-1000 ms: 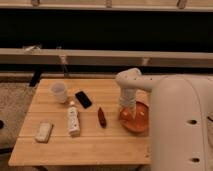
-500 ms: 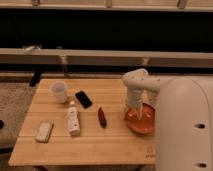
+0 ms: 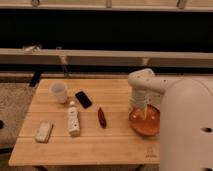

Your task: Push the ceramic bowl across the table

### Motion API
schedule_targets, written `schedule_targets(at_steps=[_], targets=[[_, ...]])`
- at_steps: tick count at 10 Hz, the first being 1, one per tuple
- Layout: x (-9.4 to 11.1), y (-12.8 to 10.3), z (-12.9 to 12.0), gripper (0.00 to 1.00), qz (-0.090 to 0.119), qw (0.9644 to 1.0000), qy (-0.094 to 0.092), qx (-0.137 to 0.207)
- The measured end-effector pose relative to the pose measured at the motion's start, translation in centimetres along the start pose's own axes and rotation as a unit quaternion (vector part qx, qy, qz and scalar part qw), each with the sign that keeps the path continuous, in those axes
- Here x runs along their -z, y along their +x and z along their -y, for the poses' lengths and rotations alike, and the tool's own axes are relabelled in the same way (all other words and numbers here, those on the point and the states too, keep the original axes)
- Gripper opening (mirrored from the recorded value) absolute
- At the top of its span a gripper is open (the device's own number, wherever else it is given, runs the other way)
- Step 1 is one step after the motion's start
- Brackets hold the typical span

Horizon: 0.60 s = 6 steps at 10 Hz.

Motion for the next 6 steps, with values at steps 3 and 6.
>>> schedule_targets(at_steps=[3,6], targets=[[0.26,-0.17,0.35,0.65,0.002,1.0,-0.005,-0.006],[0.36,-0.36,0.62,0.65,0.003,0.9999,-0.005,-0.011]])
